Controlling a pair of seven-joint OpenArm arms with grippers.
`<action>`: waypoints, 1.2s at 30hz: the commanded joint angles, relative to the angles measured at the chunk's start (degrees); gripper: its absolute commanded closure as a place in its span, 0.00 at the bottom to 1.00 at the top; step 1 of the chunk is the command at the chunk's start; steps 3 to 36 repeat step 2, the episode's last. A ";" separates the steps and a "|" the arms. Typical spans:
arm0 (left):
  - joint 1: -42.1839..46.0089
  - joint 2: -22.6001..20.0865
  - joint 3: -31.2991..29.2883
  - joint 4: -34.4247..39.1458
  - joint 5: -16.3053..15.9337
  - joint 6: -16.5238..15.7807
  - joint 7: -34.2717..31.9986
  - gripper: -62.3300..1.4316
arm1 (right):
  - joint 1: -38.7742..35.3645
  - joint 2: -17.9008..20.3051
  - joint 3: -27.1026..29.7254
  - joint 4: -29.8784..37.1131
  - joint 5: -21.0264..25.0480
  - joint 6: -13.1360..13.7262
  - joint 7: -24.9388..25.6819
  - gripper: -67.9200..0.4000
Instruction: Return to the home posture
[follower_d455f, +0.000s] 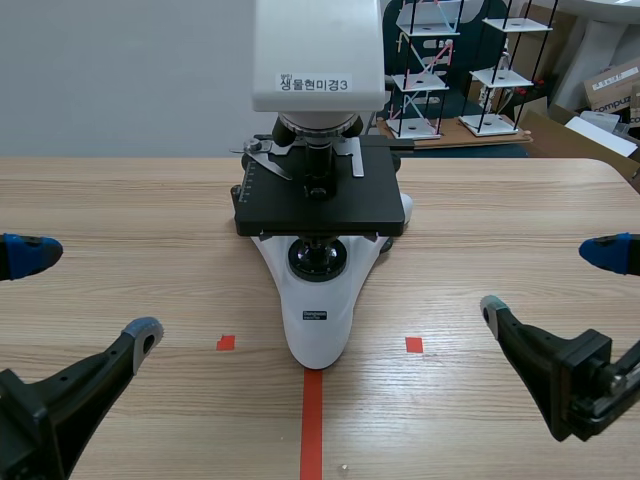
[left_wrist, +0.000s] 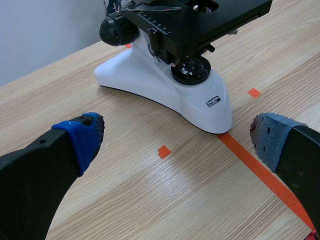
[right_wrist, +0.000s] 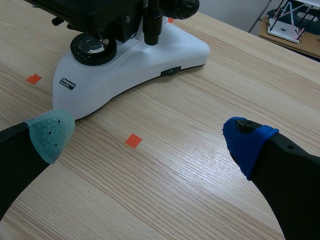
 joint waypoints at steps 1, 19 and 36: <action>-0.17 0.13 0.33 0.24 -0.61 0.09 -0.96 0.01 | 0.22 0.61 0.46 0.85 0.61 0.02 0.83 0.00; -0.17 0.13 0.33 0.24 -0.61 0.09 -0.96 0.01 | 0.22 0.61 0.46 0.85 0.61 0.02 0.83 0.00; -0.17 0.13 0.33 0.24 -0.61 0.09 -0.96 0.01 | 0.22 0.61 0.46 0.85 0.61 0.02 0.83 0.00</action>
